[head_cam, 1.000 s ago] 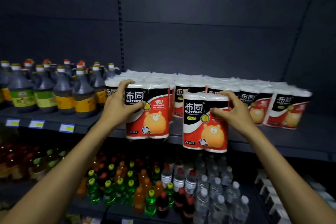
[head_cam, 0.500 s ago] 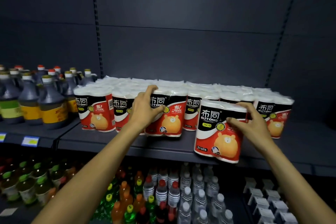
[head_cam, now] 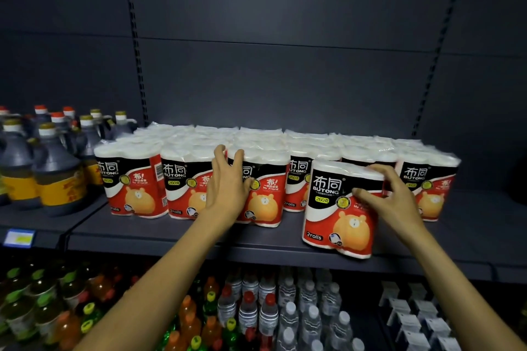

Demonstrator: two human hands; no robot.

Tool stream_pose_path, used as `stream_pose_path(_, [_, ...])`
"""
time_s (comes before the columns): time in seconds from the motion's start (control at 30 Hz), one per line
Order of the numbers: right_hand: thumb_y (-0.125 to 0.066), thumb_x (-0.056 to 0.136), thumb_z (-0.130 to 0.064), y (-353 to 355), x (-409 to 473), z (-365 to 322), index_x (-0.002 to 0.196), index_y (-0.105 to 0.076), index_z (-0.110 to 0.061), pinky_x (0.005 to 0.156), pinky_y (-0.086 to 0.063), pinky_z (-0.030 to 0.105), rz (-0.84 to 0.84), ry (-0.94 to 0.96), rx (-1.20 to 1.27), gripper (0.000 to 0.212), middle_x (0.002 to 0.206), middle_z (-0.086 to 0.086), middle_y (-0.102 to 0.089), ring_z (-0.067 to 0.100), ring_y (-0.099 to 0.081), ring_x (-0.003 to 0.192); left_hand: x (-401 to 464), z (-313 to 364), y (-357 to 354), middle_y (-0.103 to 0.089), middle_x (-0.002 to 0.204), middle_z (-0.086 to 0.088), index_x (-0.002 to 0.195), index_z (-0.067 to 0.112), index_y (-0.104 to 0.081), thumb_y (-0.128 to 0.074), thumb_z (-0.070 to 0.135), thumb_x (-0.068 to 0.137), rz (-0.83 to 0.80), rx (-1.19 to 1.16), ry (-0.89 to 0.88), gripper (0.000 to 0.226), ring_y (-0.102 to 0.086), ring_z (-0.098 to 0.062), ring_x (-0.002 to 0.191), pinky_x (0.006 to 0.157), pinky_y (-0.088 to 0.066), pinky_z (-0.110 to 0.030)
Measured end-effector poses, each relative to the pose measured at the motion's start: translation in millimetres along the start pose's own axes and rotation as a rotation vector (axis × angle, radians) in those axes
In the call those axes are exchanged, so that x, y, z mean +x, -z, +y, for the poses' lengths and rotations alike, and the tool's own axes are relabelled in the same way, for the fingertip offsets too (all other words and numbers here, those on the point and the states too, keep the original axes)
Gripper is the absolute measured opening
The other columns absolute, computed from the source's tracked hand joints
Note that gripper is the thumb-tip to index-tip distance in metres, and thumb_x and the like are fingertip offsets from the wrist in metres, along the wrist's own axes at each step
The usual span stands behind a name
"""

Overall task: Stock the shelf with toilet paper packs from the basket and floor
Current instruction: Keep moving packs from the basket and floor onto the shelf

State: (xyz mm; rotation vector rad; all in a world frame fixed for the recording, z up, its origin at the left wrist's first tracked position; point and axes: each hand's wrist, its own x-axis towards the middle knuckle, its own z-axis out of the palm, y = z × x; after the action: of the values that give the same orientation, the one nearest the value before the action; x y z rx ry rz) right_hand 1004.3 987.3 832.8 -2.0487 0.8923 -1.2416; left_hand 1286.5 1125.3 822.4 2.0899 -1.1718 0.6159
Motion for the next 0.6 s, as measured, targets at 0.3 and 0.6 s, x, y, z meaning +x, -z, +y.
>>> stream_pose_path(0.3, [-0.075, 0.082, -0.022, -4, 9, -4, 0.122, -0.052, -0.026, 0.058, -0.041, 0.014, -0.025, -0.023, 0.068, 0.046, 0.100, -0.019, -0.052, -0.007, -0.050, 0.079, -1, -5, 30, -0.040, 0.132, -0.006, 0.137, 0.022, -0.038, -0.070, 0.044, 0.081, -0.018, -0.141, 0.006, 0.068, -0.056, -0.024, 0.107, 0.071, -0.045, -0.029])
stream_pose_path(0.6, [-0.079, 0.079, -0.023, -31, 32, -12, 0.122, -0.053, -0.027, 0.064, -0.046, 0.021, -0.084, -0.024, 0.113, 0.051, 0.120, -0.003, -0.052, 0.016, -0.056, 0.101, -20, -14, 60, -0.061, 0.121, 0.004, 0.132, 0.027, -0.047, -0.071, 0.047, 0.079, -0.411, -0.360, -0.046, 0.062, -0.058, -0.013, 0.112, 0.089, -0.047, -0.027])
